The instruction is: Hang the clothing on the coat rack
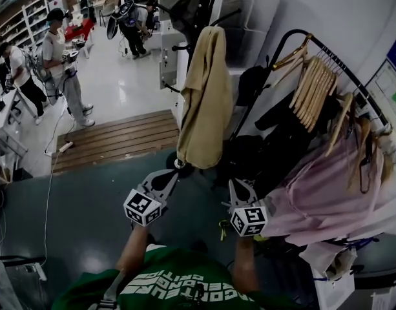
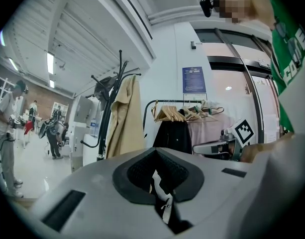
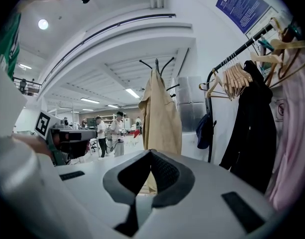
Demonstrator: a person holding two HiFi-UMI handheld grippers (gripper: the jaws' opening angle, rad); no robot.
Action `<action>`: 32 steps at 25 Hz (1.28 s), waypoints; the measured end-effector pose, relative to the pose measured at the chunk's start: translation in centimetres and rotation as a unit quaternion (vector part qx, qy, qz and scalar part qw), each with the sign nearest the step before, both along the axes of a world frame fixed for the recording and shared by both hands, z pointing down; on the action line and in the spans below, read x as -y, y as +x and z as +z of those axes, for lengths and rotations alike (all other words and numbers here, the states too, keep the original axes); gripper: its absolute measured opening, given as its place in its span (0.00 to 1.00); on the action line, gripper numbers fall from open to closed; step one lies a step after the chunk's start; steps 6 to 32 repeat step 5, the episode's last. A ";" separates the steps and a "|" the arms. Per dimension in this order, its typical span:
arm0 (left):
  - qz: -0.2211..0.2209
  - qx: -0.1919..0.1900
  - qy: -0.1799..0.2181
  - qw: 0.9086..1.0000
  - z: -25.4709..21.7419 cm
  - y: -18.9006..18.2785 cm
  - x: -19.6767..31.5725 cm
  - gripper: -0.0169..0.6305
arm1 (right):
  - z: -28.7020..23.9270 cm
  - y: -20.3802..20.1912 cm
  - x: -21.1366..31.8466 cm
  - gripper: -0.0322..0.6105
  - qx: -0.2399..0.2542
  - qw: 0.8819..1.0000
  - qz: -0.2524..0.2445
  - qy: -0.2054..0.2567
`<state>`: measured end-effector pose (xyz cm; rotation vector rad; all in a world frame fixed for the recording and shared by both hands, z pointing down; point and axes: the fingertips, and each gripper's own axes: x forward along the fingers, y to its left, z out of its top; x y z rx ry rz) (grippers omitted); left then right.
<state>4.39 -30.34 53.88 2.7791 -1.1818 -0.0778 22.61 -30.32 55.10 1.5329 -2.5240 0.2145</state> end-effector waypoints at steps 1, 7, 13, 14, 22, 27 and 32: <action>-0.001 0.000 -0.001 1.000 0.1 -0.1 0.0 0.03 | 0.0 0.0 0.0 0.06 0.000 1.000 0.001 -0.001; -0.001 -0.001 -0.003 1.000 0.1 -0.1 0.0 0.03 | 0.2 0.0 0.0 0.06 -0.002 1.000 0.004 -0.004; -0.001 -0.001 -0.003 1.000 0.1 -0.1 0.0 0.03 | 0.2 0.0 0.0 0.06 -0.002 1.000 0.004 -0.004; -0.001 -0.001 -0.003 1.000 0.1 -0.1 0.0 0.03 | 0.2 0.0 0.0 0.06 -0.002 1.000 0.004 -0.004; -0.001 -0.001 -0.003 1.000 0.1 -0.1 0.0 0.03 | 0.2 0.0 0.0 0.06 -0.002 1.000 0.004 -0.004; -0.001 -0.001 -0.003 1.000 0.1 -0.1 0.0 0.03 | 0.2 0.0 0.0 0.06 -0.002 1.000 0.004 -0.004; -0.001 -0.001 -0.003 1.000 0.1 -0.1 0.0 0.03 | 0.2 0.0 0.0 0.06 -0.002 1.000 0.004 -0.004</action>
